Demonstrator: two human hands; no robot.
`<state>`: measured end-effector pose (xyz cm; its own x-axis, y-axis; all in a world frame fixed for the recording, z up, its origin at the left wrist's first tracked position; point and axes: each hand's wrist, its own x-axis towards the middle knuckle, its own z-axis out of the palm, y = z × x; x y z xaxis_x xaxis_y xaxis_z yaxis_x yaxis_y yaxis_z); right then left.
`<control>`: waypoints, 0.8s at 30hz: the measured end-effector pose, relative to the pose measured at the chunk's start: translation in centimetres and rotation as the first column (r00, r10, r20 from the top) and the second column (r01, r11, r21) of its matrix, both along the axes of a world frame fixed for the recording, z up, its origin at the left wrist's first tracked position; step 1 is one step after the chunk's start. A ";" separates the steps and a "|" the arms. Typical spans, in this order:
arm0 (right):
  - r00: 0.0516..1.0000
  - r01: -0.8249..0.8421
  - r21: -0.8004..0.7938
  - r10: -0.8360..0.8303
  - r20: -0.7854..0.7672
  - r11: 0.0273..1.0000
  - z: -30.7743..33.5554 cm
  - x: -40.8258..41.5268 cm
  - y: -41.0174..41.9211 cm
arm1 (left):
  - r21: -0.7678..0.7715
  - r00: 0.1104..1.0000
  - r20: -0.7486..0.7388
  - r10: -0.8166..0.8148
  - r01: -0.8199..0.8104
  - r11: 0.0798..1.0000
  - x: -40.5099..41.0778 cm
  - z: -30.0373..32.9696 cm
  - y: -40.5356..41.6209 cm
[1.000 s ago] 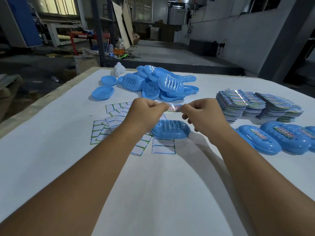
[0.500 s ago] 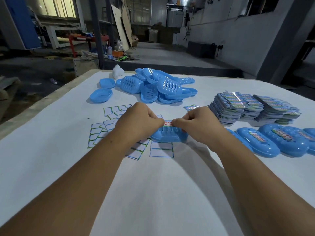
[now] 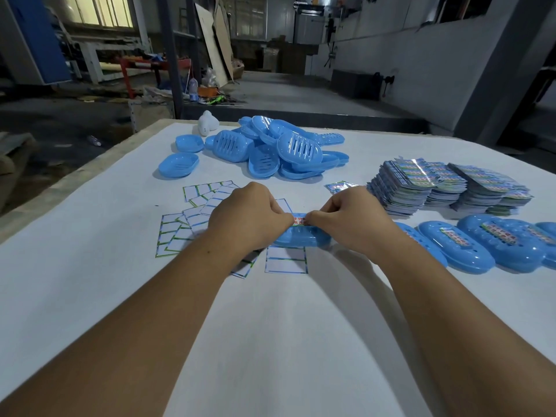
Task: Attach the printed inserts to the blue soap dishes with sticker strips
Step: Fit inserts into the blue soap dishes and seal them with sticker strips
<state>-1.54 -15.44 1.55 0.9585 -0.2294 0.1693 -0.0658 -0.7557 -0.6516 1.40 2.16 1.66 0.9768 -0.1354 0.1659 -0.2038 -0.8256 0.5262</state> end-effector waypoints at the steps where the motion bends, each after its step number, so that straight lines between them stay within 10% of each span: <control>1: 1.000 -0.002 -0.006 0.002 -0.005 1.000 0.0 0.0 0.0 | 0.014 1.000 0.008 0.002 -0.002 1.000 0.0 -0.1 0.0; 14: 0.996 0.063 -0.308 -0.042 0.074 0.949 0.0 -0.1 0.9 | 0.356 0.924 0.378 -0.056 -0.089 0.930 -0.5 -0.3 -1.4; 24: 1.000 0.013 -0.345 -0.020 -0.017 0.938 0.1 -0.2 -0.3 | 0.305 0.979 0.204 0.017 -0.081 0.949 -0.1 -0.5 -0.8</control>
<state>-1.79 -15.78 1.68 0.9590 -0.1763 0.2219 -0.0905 -0.9325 -0.3496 1.28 1.40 1.17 0.9357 -0.1638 0.3126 -0.2322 -0.9528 0.1957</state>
